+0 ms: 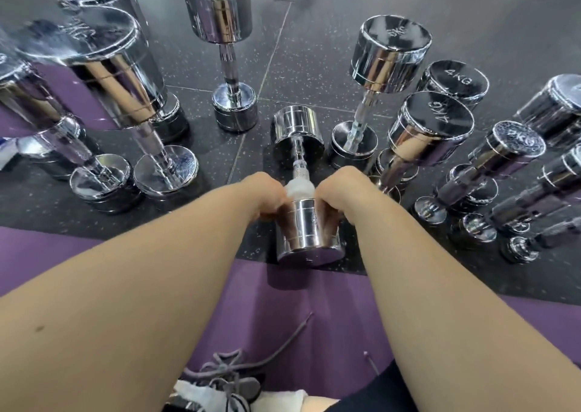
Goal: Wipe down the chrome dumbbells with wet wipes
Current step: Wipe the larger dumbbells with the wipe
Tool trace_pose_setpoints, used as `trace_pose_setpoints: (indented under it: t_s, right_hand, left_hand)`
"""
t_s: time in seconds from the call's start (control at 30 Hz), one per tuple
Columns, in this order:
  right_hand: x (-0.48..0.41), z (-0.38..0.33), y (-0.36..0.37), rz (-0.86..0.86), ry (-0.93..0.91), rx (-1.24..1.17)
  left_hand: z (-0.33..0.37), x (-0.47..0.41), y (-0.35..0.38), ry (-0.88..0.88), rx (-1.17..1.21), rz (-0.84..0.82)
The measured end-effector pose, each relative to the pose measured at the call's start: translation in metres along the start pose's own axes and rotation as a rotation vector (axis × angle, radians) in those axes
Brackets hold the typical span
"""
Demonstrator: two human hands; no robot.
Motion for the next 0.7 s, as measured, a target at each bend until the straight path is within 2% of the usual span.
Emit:
trace_pose_setpoints:
  t_s: [0.1,0.2,0.3,0.37,0.47,0.6,0.67,0.7]
  right_hand:
    - [0.001,0.005,0.006,-0.117,0.053,0.164]
    - [0.01,0.01,0.014,-0.313,0.136,0.195]
    - [0.01,-0.001,0.016,-0.345,0.072,0.137]
    - [0.008,-0.003,0.013,-0.285,0.031,0.104]
    - [0.012,0.002,0.007,-0.176,0.051,-0.111]
    - [0.037,0.016,0.004,-0.248,0.105,-0.557]
    - [0.04,0.037,0.001,-0.246,0.096,-0.667]
    - [0.039,0.051,0.003,-0.262,0.066,-0.591]
  left_hand:
    - [0.0,0.001,0.003,-0.016,-0.065,-0.038]
    - [0.002,0.004,0.012,-0.012,0.02,-0.146]
    - [0.002,0.005,0.009,-0.028,0.022,-0.19]
    - [0.002,0.008,0.002,-0.01,0.019,-0.146]
    - [-0.003,0.011,-0.005,0.044,0.071,-0.089]
    - [-0.003,0.044,-0.017,0.155,0.081,0.023]
    - [-0.005,0.059,-0.012,0.214,-0.104,0.003]
    - [-0.008,0.066,-0.006,0.238,-0.253,-0.027]
Point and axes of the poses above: each hand's wrist, its own x-axis away from the middle knuckle, its own y-axis out of the palm, z = x × y, the point moved 8 cm from there along -x, towards the middle knuckle, and after that the axes turned 8 degrees about -x, right-handed, at the moved point
